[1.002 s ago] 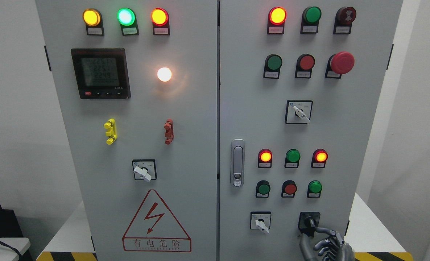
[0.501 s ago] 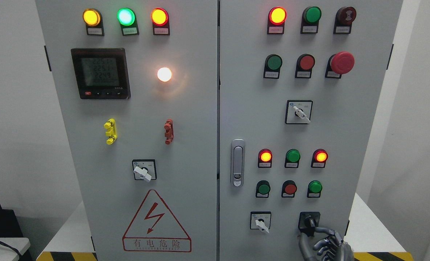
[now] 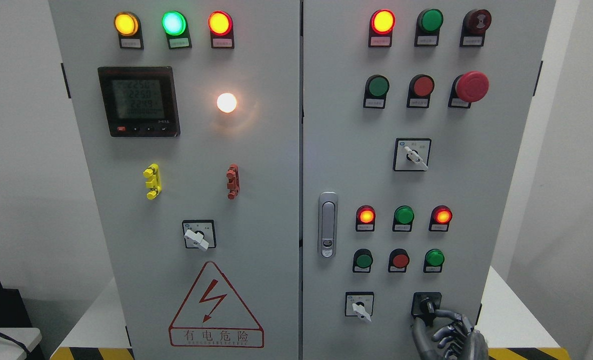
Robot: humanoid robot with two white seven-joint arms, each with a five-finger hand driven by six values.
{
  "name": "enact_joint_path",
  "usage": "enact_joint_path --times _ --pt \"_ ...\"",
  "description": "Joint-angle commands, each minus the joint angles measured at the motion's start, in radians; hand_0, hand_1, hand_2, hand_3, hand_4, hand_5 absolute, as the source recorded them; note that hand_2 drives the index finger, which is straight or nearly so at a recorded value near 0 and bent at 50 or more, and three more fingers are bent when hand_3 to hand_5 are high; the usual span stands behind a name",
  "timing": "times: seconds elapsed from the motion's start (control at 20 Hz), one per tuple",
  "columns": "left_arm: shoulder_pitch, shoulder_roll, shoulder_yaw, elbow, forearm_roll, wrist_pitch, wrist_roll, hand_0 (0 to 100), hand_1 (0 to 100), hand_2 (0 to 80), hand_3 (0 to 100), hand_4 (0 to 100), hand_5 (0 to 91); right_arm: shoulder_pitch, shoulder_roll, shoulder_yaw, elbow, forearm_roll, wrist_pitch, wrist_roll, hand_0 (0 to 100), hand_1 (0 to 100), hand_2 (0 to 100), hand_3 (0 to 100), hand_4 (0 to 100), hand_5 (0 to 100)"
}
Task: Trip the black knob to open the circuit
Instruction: 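Close the right hand fingers around the black rotary knob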
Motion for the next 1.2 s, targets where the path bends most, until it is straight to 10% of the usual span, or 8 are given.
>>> enact_joint_path --times 0.0,1.15 --pt "-0.008 0.000 0.000 0.000 -0.034 0.000 0.001 12 39 0.0 0 0 0.0 0.000 0.002 0.002 0.000 0.001 0.001 -0.003 29 83 44 84 90 96" --pt "-0.008 0.000 0.000 0.000 -0.032 0.000 0.001 12 39 0.0 0 0 0.0 -0.003 0.002 0.002 -0.005 0.001 0.022 -0.003 45 85 45 83 88 95"
